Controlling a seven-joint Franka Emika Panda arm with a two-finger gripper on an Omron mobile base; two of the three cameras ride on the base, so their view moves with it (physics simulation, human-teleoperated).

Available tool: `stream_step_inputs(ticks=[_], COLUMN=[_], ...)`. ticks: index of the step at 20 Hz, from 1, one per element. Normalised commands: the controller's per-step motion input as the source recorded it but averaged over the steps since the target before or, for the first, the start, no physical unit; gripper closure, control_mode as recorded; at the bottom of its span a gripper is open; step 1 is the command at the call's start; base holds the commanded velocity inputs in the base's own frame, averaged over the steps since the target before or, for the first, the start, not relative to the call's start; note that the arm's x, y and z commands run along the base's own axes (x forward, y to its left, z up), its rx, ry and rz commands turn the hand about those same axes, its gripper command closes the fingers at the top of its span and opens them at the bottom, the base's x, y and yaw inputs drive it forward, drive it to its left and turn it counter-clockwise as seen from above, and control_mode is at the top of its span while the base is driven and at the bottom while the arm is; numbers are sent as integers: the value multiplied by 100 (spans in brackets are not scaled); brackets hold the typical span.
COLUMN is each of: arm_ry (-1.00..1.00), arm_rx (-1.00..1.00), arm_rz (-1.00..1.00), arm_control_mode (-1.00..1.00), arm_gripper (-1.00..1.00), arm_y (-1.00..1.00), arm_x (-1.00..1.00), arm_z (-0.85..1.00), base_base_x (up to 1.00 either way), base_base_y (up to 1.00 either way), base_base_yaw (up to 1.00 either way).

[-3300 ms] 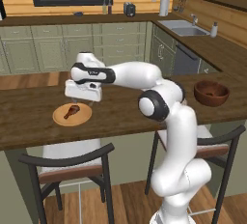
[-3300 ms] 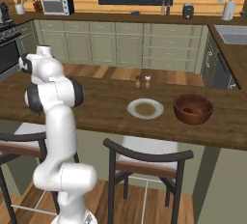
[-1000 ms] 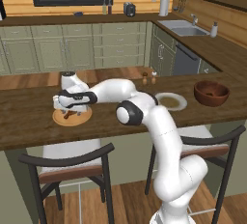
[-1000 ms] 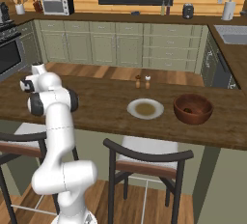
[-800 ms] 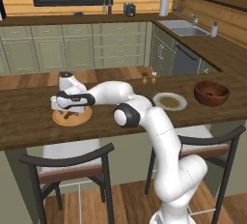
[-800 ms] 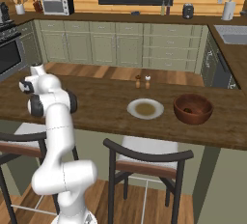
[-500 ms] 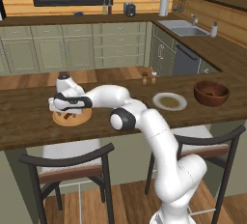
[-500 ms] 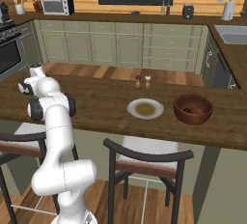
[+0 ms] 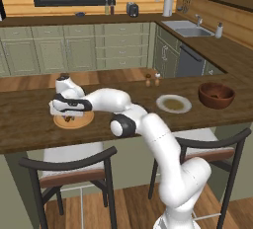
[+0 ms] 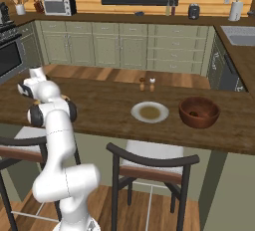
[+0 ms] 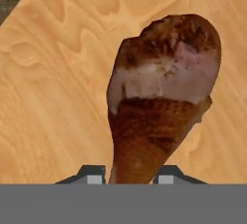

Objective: Pick the chicken drumstick and bell pepper from their plates and place them in the bowl. Then put the bowl in the fridge.

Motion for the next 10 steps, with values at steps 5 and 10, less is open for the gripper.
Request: stream_step_inputs(ticks=[5, 10], arm_ry=[-2, -9], arm_rx=[1, 0], arm_rz=[0, 0], arm_control_mode=[-100, -100], arm_gripper=[100, 100], arm_y=[-33, -71], arm_x=[-74, -96], arm_z=[-7, 24], base_base_x=[0, 0], base_base_y=[0, 0], base_base_yaw=[0, 0])
